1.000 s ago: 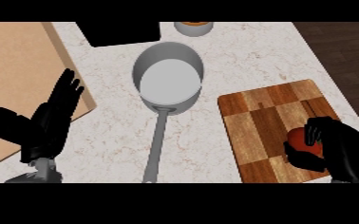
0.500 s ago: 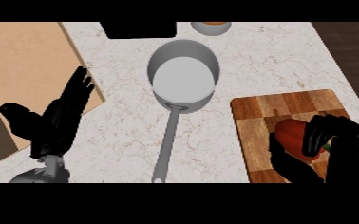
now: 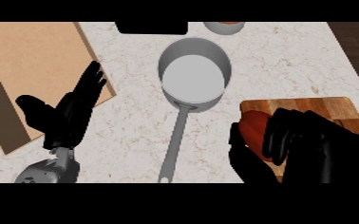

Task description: Pick the bell pepper from the cutting board and place it in the pot

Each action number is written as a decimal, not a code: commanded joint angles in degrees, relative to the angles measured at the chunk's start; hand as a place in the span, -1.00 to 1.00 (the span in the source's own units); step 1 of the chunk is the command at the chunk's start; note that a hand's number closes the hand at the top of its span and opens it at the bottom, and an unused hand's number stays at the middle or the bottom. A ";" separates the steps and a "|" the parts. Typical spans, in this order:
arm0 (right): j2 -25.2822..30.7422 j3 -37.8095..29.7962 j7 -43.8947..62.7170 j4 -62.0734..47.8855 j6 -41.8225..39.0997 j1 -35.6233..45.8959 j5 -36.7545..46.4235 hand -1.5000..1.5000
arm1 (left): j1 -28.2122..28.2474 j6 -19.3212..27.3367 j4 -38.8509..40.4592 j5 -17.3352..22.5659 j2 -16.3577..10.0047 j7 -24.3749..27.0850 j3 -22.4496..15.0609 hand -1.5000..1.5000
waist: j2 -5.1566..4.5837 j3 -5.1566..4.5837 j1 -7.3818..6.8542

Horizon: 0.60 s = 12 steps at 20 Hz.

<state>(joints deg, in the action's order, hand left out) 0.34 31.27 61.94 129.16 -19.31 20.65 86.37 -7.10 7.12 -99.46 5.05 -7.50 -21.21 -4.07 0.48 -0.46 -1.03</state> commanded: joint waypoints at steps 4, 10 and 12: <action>-0.31 -0.41 19.36 -11.71 -1.43 12.54 -4.93 1.00 | -1.11 -2.10 1.45 0.42 -0.95 0.65 -0.11 0.00 | -0.65 0.14 -1.82; -0.31 -4.79 20.46 -23.44 0.58 21.17 -12.68 1.00 | -1.67 -0.86 3.72 -0.28 0.96 2.29 -0.33 0.00 | -0.78 0.28 -1.33; -0.30 -3.93 20.27 -28.98 2.41 21.73 -14.39 1.00 | -0.69 -0.71 1.28 -0.60 0.96 0.99 -1.17 0.00 | -0.74 0.32 -1.94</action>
<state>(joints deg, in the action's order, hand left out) 0.62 26.47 68.41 108.56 -17.12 38.03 75.81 -8.10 6.19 -98.54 4.94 -6.91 -19.66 -4.61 -0.07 -0.08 -2.72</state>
